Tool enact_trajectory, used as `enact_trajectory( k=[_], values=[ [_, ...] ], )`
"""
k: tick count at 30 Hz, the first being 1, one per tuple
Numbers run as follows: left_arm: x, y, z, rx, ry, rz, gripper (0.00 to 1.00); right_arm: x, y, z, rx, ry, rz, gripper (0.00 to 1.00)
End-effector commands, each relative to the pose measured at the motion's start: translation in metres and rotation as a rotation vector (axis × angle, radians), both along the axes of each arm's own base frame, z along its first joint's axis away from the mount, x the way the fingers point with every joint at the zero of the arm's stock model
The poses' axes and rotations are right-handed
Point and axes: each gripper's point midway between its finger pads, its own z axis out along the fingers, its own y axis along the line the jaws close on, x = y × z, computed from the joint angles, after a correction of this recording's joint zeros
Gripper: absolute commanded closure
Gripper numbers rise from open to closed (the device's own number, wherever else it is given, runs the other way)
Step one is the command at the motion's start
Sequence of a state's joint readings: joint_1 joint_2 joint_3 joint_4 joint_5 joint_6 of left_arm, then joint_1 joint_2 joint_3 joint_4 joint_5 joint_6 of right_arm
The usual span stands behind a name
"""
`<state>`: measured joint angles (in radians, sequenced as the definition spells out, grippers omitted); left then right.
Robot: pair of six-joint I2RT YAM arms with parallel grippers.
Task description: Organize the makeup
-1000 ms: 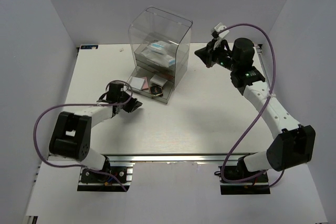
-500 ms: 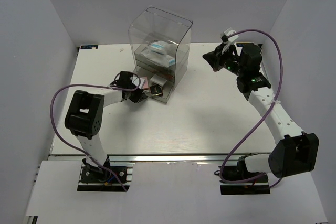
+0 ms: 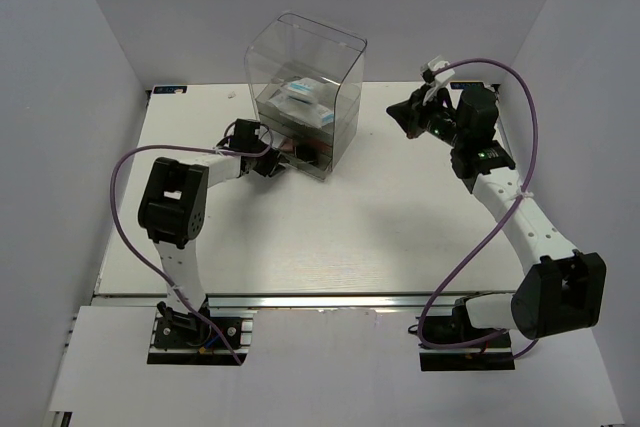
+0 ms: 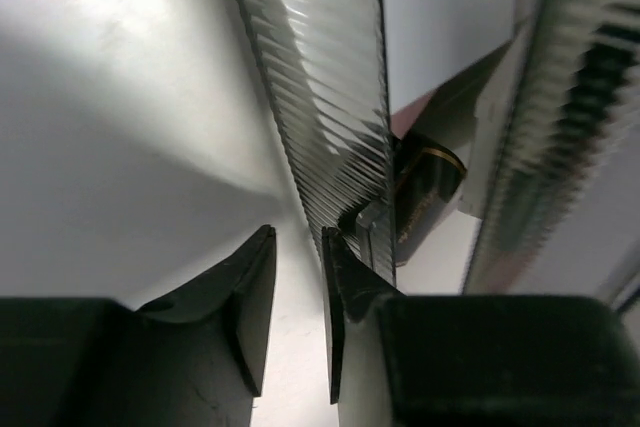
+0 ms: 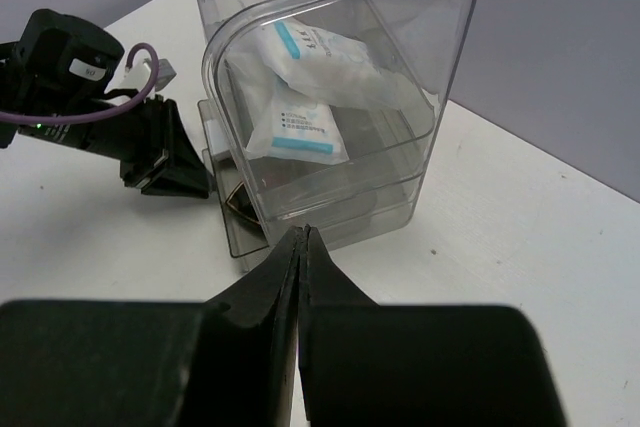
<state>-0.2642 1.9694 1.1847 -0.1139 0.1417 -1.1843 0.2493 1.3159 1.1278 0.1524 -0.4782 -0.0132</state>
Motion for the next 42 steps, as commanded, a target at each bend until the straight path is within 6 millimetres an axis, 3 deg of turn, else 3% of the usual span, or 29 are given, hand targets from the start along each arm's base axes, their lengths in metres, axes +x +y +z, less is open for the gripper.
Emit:
enact_trajectory(
  k=[1,9,18,23,37,42],
  values=[
    [0.026,-0.011,0.028,-0.047,-0.093,0.005,0.65,-0.002,0.0,0.015,0.021,-0.055,0.008,1.0],
    [0.045,-0.022,0.027,-0.102,-0.109,0.012,0.49,-0.001,-0.002,0.01,0.018,-0.044,0.007,1.0],
    [0.069,-0.034,0.035,-0.141,-0.133,0.002,0.42,-0.002,-0.007,0.006,0.011,-0.041,-0.002,1.0],
    [0.067,-0.032,0.034,-0.139,-0.129,0.0,0.39,-0.004,-0.009,0.005,0.007,-0.041,-0.003,1.0],
    [0.037,-0.012,0.028,-0.083,-0.097,0.017,0.37,-0.013,-0.009,-0.005,-0.012,-0.018,0.017,0.95],
    [0.04,-0.009,0.021,-0.052,-0.06,0.025,0.38,-0.014,-0.01,-0.006,-0.014,-0.018,0.015,0.94]
  ],
)
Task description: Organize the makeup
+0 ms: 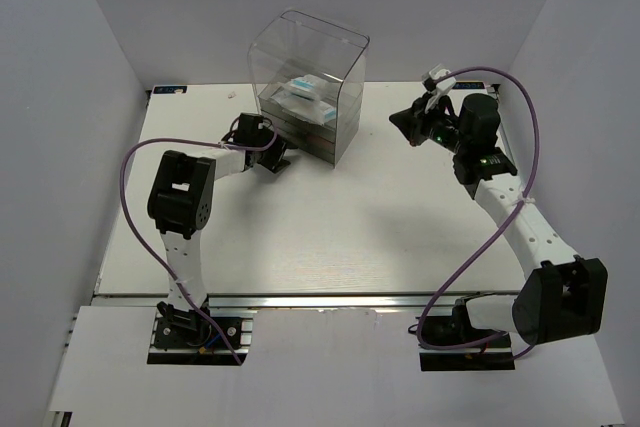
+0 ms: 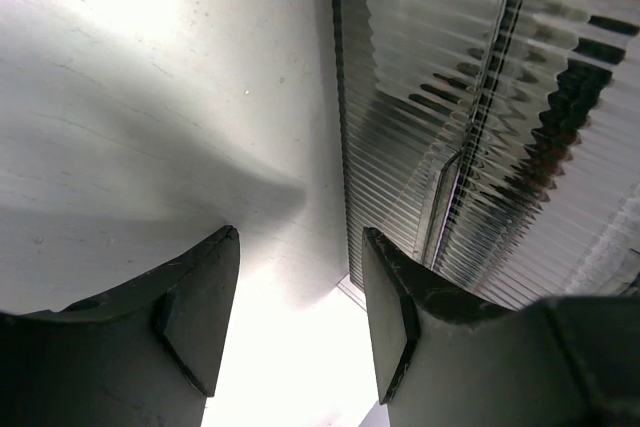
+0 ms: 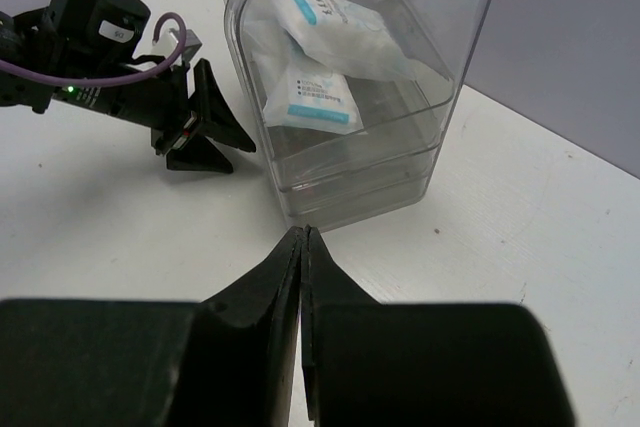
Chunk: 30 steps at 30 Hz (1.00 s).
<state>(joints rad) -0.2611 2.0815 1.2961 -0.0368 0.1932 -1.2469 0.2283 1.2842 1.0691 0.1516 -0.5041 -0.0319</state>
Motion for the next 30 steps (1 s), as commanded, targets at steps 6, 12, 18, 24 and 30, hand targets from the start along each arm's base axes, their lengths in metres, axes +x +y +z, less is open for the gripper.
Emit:
enact_trajectory(
  k=[6,12,18,24,30],
  values=[
    [0.017,0.004,0.016,0.034,-0.005,0.021,0.34,-0.005,-0.002,0.01,0.003,-0.039,0.006,0.93],
    [0.021,0.001,0.017,0.005,-0.018,0.023,0.28,-0.006,-0.004,0.01,-0.004,-0.048,0.001,0.93],
    [0.004,0.008,0.022,0.03,-0.016,0.015,0.28,-0.012,-0.004,0.006,-0.019,-0.046,0.016,0.91],
    [-0.047,0.032,0.042,0.11,-0.053,-0.026,0.23,-0.024,-0.006,-0.004,-0.078,-0.036,0.05,0.42],
    [-0.098,0.06,0.085,0.259,-0.195,-0.125,0.02,-0.052,-0.004,-0.022,-0.137,0.041,0.142,0.11]
  ],
)
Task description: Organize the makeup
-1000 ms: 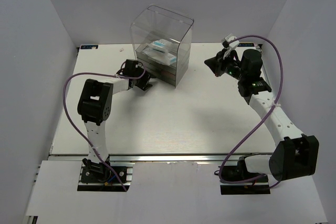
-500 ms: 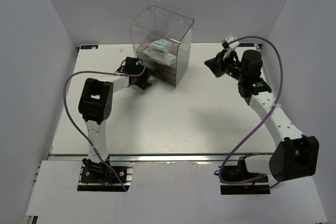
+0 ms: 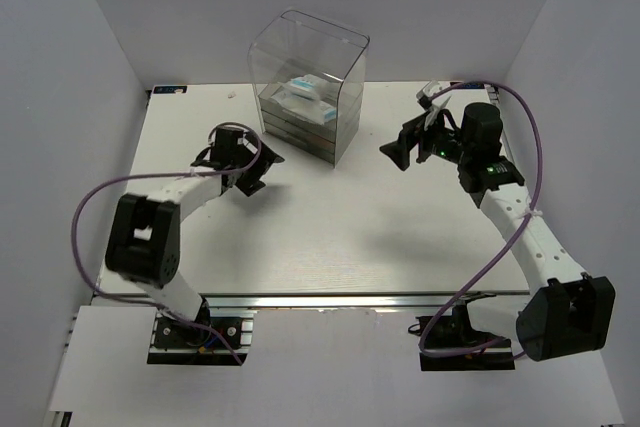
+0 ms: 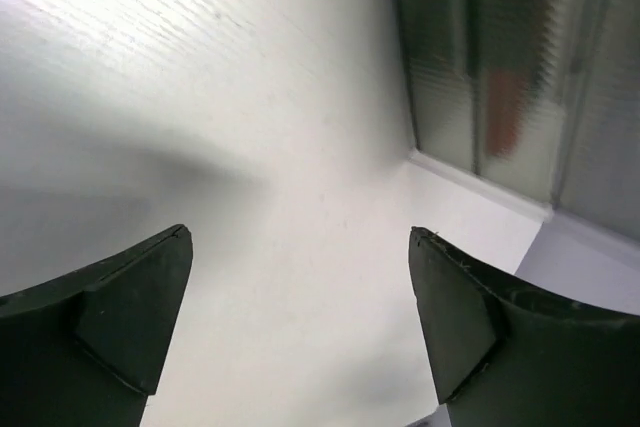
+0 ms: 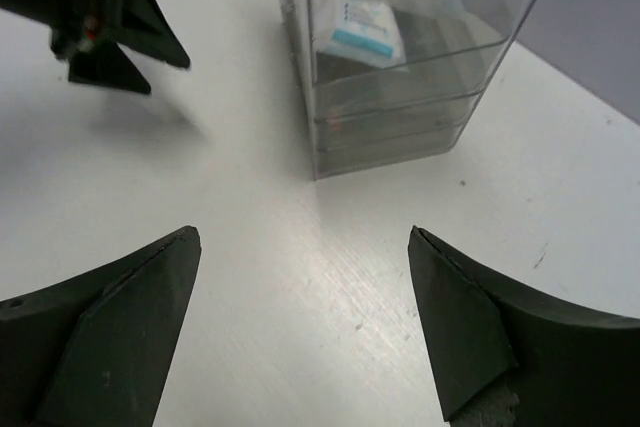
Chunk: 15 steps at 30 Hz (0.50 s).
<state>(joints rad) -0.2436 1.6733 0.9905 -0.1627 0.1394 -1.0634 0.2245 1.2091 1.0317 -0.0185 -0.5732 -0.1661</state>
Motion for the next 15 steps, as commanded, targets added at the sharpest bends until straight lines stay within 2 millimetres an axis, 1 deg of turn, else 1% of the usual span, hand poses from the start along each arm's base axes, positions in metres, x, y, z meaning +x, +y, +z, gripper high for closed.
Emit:
enact_trajectory(
  k=[1,2,3,4,5,6,7,9,10,13,14,15],
  values=[
    [-0.016,0.019,0.049,0.108,-0.172,-0.068,0.02,-0.025,-0.002,-0.005,-0.04,0.046,0.06,0.11],
    [-0.021,0.021,0.055,0.117,-0.195,-0.075,0.02,-0.027,-0.003,-0.007,-0.044,0.063,0.056,0.11],
    [-0.03,0.024,0.07,0.122,-0.249,-0.087,0.02,-0.03,-0.004,-0.005,-0.045,0.07,0.055,0.11],
    [-0.035,0.025,0.078,0.125,-0.274,-0.095,0.02,-0.033,-0.007,-0.011,-0.054,0.11,0.04,0.11],
    [-0.039,0.025,0.086,0.124,-0.3,-0.1,0.02,-0.034,-0.008,-0.012,-0.058,0.128,0.028,0.1],
    [-0.045,0.026,0.09,0.129,-0.325,-0.116,0.02,-0.034,-0.01,-0.01,-0.059,0.136,0.015,0.11],
    [-0.052,0.027,0.113,0.122,-0.394,-0.12,0.02,-0.032,-0.014,-0.011,-0.069,0.149,-0.018,0.11],
    [-0.061,0.03,0.129,0.133,-0.45,-0.13,0.02,-0.033,-0.02,-0.017,-0.077,0.197,-0.059,0.11],
    [-0.07,0.032,0.145,0.131,-0.503,-0.13,0.02,-0.031,-0.024,-0.017,-0.087,0.204,-0.092,0.11],
    [-0.081,0.035,0.166,0.151,-0.581,-0.146,0.02,-0.031,-0.033,-0.022,-0.104,0.244,-0.157,0.11],
    [-0.086,0.036,0.178,0.149,-0.62,-0.145,0.02,-0.031,-0.036,-0.022,-0.107,0.251,-0.172,0.11],
    [-0.09,0.037,0.182,0.157,-0.636,-0.157,0.02,-0.032,-0.037,-0.023,-0.105,0.27,-0.191,0.11]
  ],
)
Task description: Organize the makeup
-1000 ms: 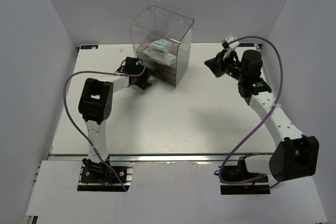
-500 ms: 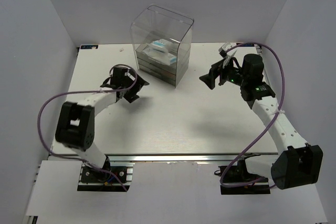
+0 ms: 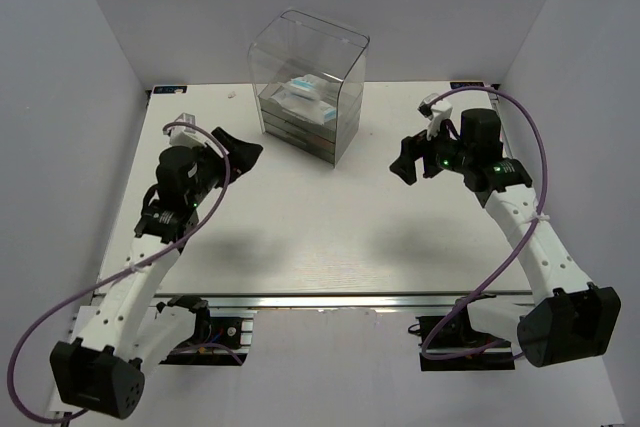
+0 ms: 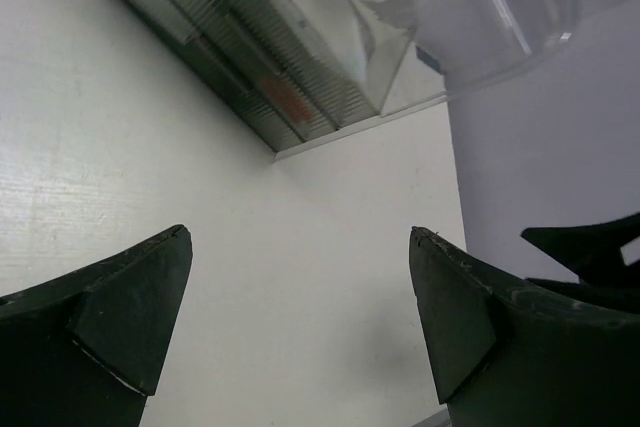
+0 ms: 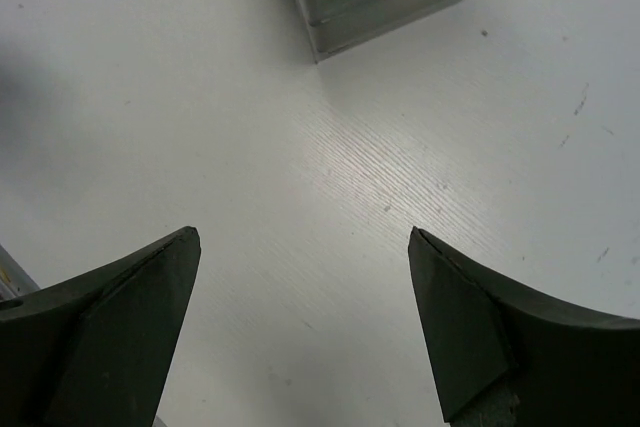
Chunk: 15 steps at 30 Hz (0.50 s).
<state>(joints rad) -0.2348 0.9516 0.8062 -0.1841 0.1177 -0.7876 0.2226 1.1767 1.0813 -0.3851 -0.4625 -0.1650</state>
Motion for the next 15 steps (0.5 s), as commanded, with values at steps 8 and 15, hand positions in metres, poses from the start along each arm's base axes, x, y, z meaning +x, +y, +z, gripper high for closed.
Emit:
enact_trajectory(
  k=[8,15],
  values=[
    [-0.031,-0.002,0.033,0.064,-0.147,-0.103,0.02,0.005,-0.019,0.03,0.023,0.027,-0.188,0.11],
    [-0.046,0.0,0.055,0.078,-0.241,-0.119,0.02,0.002,-0.026,0.034,0.033,0.016,-0.236,0.11]
  ],
)
